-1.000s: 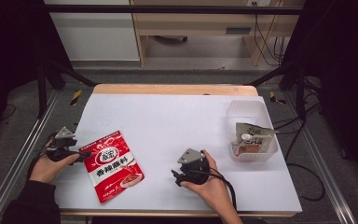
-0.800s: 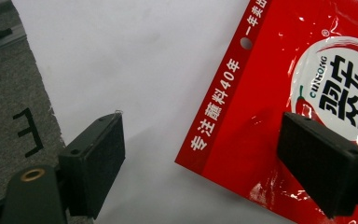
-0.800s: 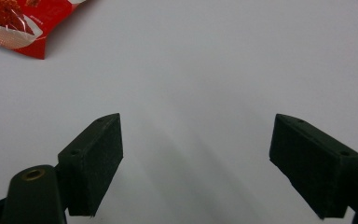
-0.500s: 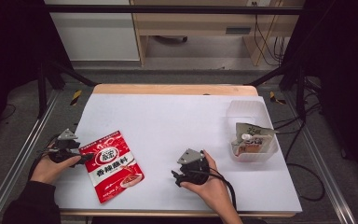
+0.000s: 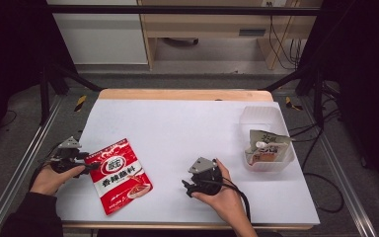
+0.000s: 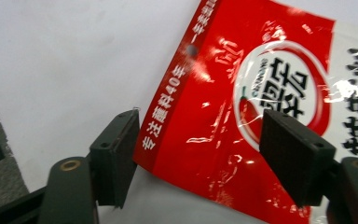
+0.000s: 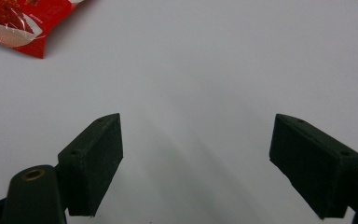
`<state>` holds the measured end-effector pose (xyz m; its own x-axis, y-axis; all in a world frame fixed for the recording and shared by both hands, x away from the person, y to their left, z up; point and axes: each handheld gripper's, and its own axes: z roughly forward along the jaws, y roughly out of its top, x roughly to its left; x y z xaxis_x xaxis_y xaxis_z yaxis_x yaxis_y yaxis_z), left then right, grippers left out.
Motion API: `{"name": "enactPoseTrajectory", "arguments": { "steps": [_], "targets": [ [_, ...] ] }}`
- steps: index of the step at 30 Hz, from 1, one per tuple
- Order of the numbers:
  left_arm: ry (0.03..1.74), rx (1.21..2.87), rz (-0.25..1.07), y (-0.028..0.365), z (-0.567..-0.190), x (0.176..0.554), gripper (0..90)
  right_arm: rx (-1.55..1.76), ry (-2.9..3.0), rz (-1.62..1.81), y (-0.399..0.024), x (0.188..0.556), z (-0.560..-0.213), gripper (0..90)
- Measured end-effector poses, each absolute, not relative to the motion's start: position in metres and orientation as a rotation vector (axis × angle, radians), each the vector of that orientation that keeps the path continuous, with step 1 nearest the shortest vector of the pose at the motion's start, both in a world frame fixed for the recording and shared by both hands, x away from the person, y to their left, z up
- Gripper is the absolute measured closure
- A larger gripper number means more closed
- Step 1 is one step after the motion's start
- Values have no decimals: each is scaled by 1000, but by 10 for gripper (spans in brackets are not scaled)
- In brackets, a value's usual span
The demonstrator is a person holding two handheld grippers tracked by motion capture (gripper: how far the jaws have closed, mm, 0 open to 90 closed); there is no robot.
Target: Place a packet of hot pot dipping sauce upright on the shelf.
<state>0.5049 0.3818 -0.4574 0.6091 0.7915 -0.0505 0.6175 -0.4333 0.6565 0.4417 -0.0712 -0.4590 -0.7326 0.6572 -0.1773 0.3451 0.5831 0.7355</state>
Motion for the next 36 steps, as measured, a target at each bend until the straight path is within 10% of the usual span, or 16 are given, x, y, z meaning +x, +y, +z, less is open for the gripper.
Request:
{"name": "enactPoseTrajectory", "arguments": {
  "steps": [36],
  "targets": [
    [1075, 2259, 366, 369, -458, 504, 635, 785, 2396, 965, -68, 443, -461, 176]
  ]
}}
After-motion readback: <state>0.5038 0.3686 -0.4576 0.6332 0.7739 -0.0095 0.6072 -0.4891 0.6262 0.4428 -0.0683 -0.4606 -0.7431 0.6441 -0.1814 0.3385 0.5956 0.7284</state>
